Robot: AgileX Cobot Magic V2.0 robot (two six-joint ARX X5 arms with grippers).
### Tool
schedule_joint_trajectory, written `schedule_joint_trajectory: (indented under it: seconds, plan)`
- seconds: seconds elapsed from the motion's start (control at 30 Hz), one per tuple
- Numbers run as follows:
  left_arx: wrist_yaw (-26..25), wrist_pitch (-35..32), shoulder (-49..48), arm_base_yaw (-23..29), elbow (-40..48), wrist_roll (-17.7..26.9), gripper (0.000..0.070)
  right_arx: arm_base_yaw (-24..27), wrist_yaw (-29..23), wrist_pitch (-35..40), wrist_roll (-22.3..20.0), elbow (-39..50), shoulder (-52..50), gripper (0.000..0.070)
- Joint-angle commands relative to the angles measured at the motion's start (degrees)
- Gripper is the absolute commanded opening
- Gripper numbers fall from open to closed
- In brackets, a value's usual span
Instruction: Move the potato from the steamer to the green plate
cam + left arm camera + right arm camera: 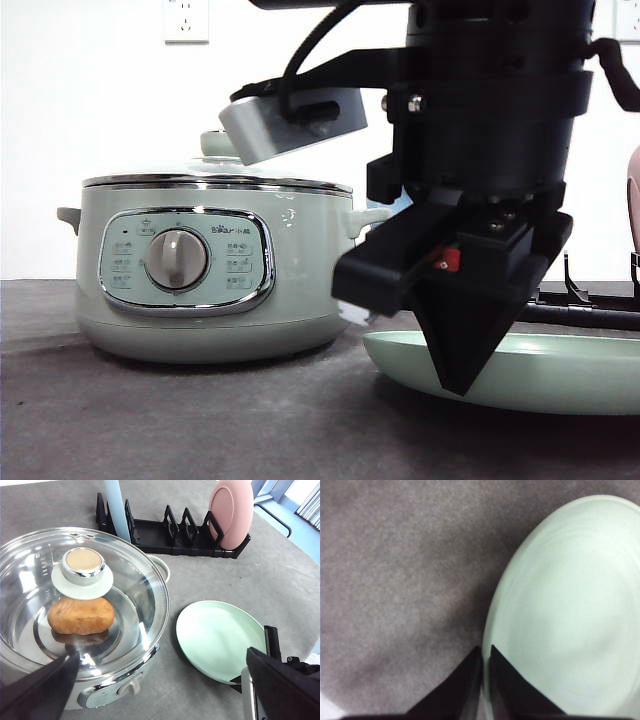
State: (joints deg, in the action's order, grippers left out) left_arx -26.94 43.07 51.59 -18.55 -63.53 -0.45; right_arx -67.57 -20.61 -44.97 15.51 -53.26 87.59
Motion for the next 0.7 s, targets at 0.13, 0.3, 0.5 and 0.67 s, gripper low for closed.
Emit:
schedule_joint_trajectory:
  seconds: [0.13, 0.3, 0.5, 0.67]
  plan:
    - [-0.13, -0.55, 0.48, -0.22, -1.03, 1.09, 0.0675, -0.94, -0.21, -0.22, 1.02, -0.27, 1.13, 0.0017]
    - [-0.13, -0.55, 0.48, -0.22, -1.02, 1.09, 0.0675, -0.92, -0.19, -1.46, 0.96, -0.37, 1.10, 0.0180]
    - [-0.13, -0.52, 0.48, -0.24, -1.02, 1.08, 0.0675, -0.86, 1.53, -3.78, 0.83, -0.86, -0.17, 0.0337]
    - [-0.13, -0.44, 0.48, -0.22, -1.01, 1.07, 0.0675, -0.75, 4.06, -3.61, 0.79, -0.98, -3.90, 0.0376]
